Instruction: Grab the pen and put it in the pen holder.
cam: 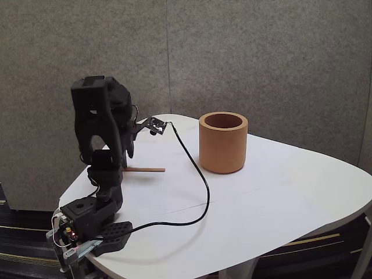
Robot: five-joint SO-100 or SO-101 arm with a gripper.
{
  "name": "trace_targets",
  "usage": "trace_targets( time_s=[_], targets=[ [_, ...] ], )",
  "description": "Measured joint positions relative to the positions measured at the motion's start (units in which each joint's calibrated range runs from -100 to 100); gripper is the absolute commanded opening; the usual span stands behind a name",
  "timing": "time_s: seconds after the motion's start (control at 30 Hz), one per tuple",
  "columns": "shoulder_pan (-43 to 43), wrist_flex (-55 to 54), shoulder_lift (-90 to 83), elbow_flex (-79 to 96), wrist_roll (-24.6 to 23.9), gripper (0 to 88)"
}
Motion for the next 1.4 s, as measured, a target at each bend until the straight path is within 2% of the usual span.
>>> trace_targets(
  time_s=[0.4, 0.6, 0.97, 1.07, 1.17, 1.4],
  targets=[
    [0.00, 0.51, 3.56, 0.45, -0.10, 23.8],
    [-0.37, 4.66, 8.13, -4.78, -2.69, 23.8],
    [-0.66, 4.75, 8.72, -5.32, -2.93, 23.6],
    [-0.66, 4.75, 8.72, -5.32, -2.93, 16.9],
    [-0.66, 4.75, 8.72, -5.32, -2.93, 0.0],
    [-0.66, 4.75, 8.72, -5.32, -2.93, 0.8]
  ],
)
